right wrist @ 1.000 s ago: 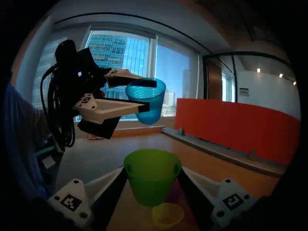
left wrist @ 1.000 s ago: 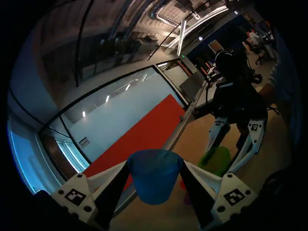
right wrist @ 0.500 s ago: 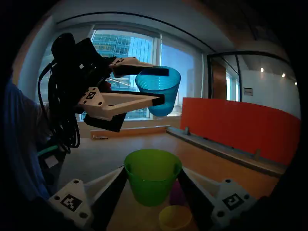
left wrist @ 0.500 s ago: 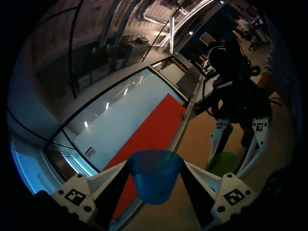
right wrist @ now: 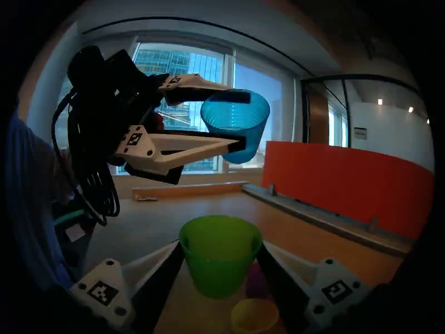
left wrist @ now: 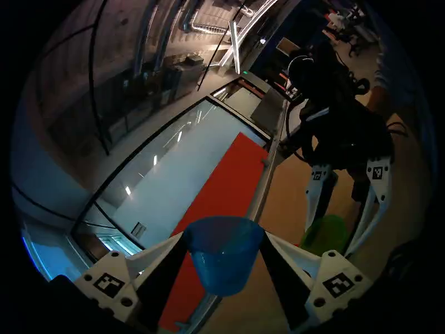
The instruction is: Pour water
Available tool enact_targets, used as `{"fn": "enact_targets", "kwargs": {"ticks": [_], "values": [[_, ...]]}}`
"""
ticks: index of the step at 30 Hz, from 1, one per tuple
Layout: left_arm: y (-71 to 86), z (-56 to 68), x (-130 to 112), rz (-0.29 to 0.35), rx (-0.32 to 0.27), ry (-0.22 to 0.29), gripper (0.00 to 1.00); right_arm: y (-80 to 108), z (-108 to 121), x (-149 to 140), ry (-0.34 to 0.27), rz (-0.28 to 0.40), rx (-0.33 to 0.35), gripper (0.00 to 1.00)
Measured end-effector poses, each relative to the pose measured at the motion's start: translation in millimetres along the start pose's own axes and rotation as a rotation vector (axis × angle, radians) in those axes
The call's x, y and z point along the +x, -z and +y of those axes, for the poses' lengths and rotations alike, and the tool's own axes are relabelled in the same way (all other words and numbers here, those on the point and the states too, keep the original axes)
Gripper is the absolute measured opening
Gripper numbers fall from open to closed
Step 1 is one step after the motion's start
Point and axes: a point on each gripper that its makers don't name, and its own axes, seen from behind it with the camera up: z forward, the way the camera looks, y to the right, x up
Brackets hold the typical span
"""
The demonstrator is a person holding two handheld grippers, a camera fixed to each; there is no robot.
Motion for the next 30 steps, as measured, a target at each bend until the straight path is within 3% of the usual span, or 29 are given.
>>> {"fn": "enact_targets", "kwargs": {"ticks": [13, 30], "values": [[-2.0, 2.1, 6.4, 0.007, 0.009, -0.089, 0.88, 2.0, 0.8, 0.2, 0.006, -0.002, -0.002, 0.91], [-2.7, -1.1, 10.4, 0.006, 0.025, -0.158, 0.88, 4.7, 0.9, 3.2, 0.013, 0.0, -0.005, 0.91]]}}
